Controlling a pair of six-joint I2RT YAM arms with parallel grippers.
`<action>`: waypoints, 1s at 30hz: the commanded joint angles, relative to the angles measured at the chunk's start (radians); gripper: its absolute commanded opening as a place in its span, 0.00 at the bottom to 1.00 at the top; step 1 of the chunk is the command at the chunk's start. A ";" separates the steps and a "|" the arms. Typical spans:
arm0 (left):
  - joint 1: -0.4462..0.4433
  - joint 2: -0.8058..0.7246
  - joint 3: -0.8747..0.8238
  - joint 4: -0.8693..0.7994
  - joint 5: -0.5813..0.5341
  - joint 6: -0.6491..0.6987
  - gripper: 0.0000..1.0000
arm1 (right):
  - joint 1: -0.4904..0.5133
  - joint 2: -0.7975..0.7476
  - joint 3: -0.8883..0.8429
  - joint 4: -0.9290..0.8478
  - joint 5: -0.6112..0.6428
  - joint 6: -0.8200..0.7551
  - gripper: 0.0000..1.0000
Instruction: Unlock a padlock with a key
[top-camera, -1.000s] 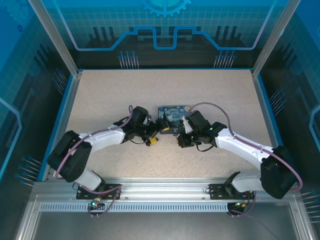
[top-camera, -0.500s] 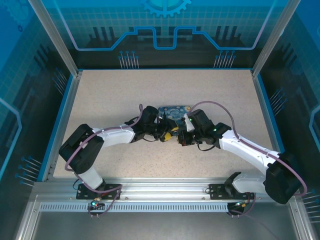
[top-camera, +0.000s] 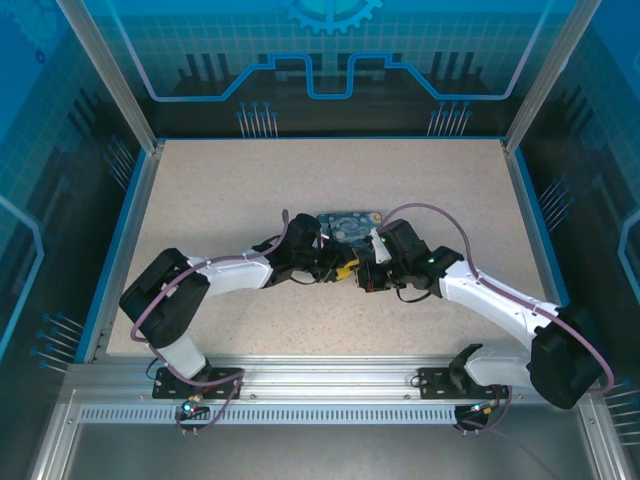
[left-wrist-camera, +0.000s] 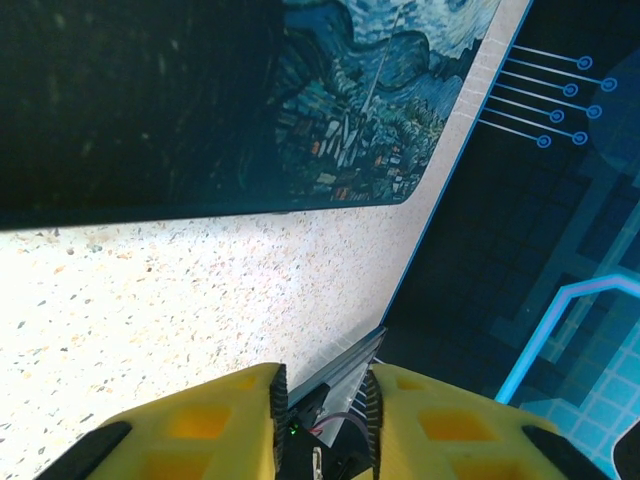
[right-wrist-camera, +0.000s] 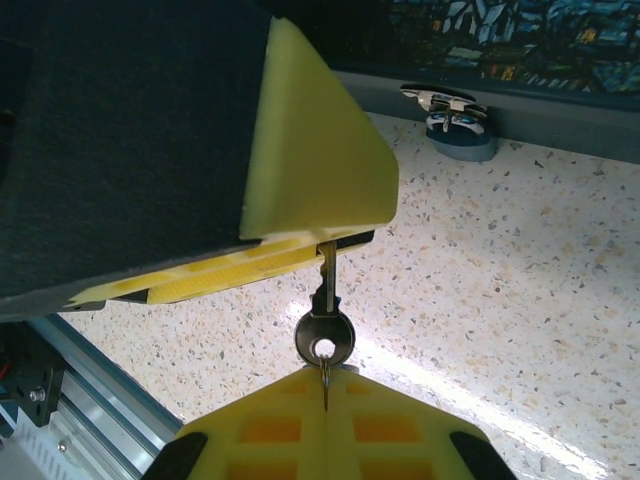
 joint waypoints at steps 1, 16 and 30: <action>-0.014 0.003 0.015 0.014 0.020 0.002 0.28 | -0.013 -0.020 -0.016 0.011 -0.008 0.013 0.00; -0.032 0.002 0.003 0.017 0.020 0.004 0.15 | -0.020 -0.037 -0.027 0.012 -0.012 0.023 0.00; 0.023 -0.064 0.070 -0.026 0.038 0.098 0.00 | -0.132 -0.235 -0.061 -0.011 -0.068 0.100 0.54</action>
